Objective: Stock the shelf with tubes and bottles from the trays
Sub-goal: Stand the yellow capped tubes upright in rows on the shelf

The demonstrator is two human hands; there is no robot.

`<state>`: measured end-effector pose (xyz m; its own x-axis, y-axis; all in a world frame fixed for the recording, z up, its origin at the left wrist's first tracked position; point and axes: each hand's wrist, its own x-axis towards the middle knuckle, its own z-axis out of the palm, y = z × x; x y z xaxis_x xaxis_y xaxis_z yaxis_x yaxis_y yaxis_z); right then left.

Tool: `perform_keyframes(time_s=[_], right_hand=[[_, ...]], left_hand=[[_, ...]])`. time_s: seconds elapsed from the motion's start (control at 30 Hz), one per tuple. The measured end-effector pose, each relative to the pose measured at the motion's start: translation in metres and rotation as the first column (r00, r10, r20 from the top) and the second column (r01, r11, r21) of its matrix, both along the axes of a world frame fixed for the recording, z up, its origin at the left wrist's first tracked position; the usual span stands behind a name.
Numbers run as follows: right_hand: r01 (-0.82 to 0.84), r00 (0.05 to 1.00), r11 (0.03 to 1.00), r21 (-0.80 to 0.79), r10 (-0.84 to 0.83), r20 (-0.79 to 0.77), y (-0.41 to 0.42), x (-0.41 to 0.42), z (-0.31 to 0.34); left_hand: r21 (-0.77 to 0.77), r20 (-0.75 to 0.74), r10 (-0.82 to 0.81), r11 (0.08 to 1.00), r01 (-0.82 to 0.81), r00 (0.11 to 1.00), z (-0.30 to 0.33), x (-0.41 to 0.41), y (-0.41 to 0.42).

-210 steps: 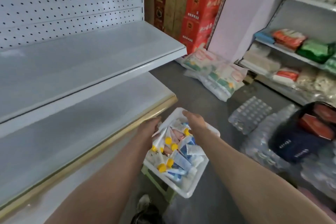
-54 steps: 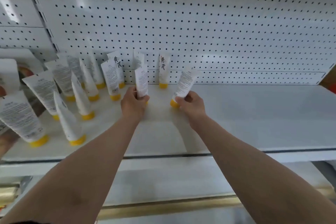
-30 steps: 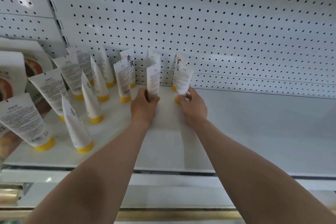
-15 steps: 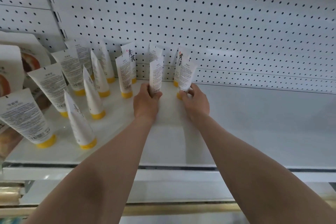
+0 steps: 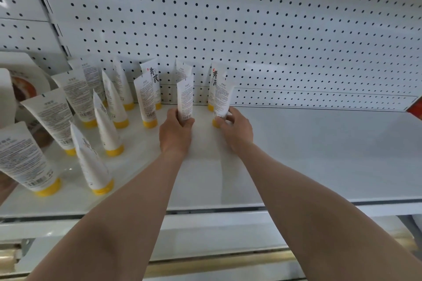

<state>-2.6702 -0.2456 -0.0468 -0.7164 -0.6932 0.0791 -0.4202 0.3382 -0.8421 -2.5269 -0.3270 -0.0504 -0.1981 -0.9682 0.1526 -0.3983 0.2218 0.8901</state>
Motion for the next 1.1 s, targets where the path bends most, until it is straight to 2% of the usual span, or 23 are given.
perform_keyframes(time_s=[0.17,0.37,0.43,0.5,0.57,0.67,0.77,0.87,1.1], right_hand=[[-0.005,0.996,0.999,0.036,0.002,0.091,0.014,-0.002,0.016],[0.099,0.958,0.995,0.028,-0.103,0.267,0.067,-0.019,0.030],[0.137,0.938,0.990,0.007,-0.132,0.319,0.091,-0.029,0.030],[0.162,0.925,0.987,-0.017,-0.146,0.349,0.120,-0.041,0.031],[0.179,0.914,0.983,-0.043,-0.150,0.377,0.154,-0.055,0.036],[0.215,0.896,0.974,-0.075,-0.166,0.411,0.213,-0.080,0.045],[0.250,0.884,0.964,-0.090,-0.189,0.428,0.278,-0.106,0.051],[0.273,0.866,0.958,-0.087,-0.205,0.456,0.343,-0.127,0.054],[0.339,0.789,0.941,-0.014,-0.276,0.549,0.469,-0.166,0.037]], left_hand=[[0.130,-0.099,0.007,0.991,0.005,0.995,0.006,0.003,0.002],[0.164,-0.154,0.252,0.960,-0.227,0.955,0.017,-0.004,0.049],[0.151,-0.198,0.265,0.960,-0.238,0.944,0.022,-0.016,0.075],[0.192,-0.281,0.220,0.966,-0.170,0.934,0.027,-0.034,0.104],[0.300,-0.380,0.185,0.951,-0.069,0.906,0.032,-0.057,0.140],[0.491,-0.574,0.182,0.857,0.157,0.799,0.039,-0.096,0.199],[0.543,-0.675,0.112,0.744,0.389,0.729,0.044,-0.130,0.265],[0.572,-0.672,0.014,0.645,0.507,0.740,0.045,-0.160,0.327],[0.643,-0.582,-0.125,0.533,0.549,0.803,0.011,-0.218,0.438]])
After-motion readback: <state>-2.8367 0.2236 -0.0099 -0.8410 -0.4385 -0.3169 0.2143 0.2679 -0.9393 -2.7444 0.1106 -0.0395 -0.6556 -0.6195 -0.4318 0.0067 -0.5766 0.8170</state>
